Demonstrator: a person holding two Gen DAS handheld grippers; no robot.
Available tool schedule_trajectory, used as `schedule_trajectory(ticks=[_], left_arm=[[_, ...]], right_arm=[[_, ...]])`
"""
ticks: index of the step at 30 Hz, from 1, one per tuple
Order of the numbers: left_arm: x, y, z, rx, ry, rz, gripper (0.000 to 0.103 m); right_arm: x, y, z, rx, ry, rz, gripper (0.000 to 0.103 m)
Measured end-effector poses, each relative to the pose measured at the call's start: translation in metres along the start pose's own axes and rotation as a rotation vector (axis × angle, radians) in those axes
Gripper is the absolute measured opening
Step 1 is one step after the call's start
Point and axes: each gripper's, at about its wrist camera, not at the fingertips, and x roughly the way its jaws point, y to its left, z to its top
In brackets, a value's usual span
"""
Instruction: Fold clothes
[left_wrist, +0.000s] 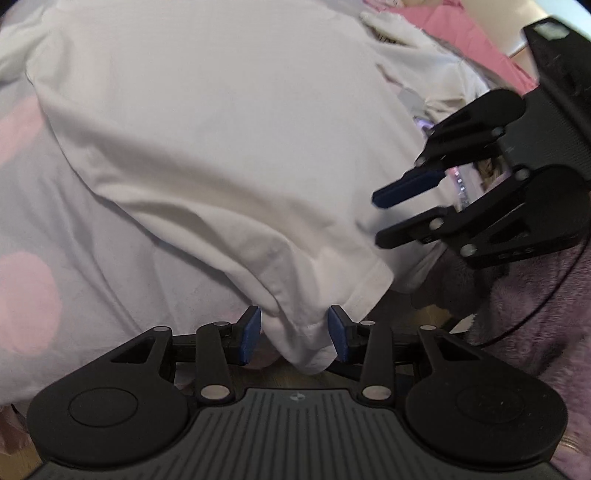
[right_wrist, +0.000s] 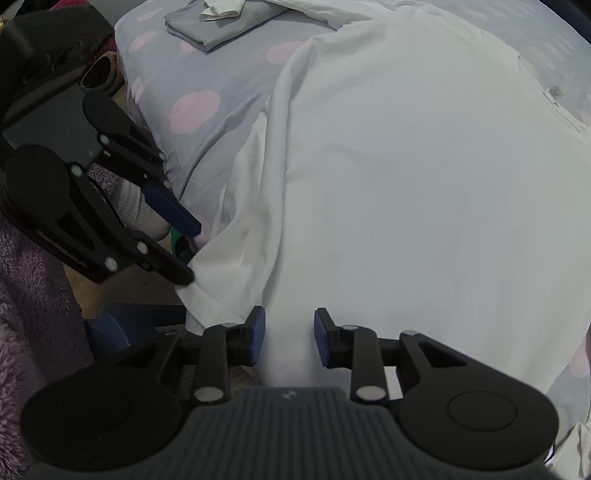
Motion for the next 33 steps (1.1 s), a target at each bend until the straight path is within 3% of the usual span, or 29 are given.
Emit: schedule_trajectory(ticks=[6,8,10,13,20,23,28,33], left_arm=[[0.023,0.008,0.005,-0.059,0.025,-0.032,0.036],[0.022,0.01,0.005,-0.064,0.023,-0.031,0.028],[0.017,0.01,0.004,-0.066,0.019,-0.032,0.012],[-0.003,0.006,-0.002,-0.048,0.009,-0.036,0.004],[-0.082,0.005,-0.03,-0.114,-0.061,-0.033,0.002],[-0.11,0.008,-0.052,-0.169,-0.067,-0.004,0.001],[-0.146,0.024,-0.088,-0.288,-0.051,0.142,0.001],[-0.138,0.064,-0.102,-0.404,-0.016,0.203,0.001]], right_arm=[[0.002,0.0,-0.001,0.009,-0.005,-0.011,0.033],[0.003,0.001,-0.001,0.008,-0.005,-0.013,0.033],[0.004,0.002,-0.001,0.005,-0.005,-0.016,0.034],[0.004,0.002,-0.001,0.002,0.001,-0.025,0.034],[0.007,0.007,0.007,-0.039,0.019,-0.008,0.034],[0.009,0.014,0.015,-0.074,0.023,0.001,0.034],[0.008,0.026,0.026,-0.135,0.027,0.001,0.034],[0.011,0.026,0.032,-0.137,0.028,0.009,0.035]])
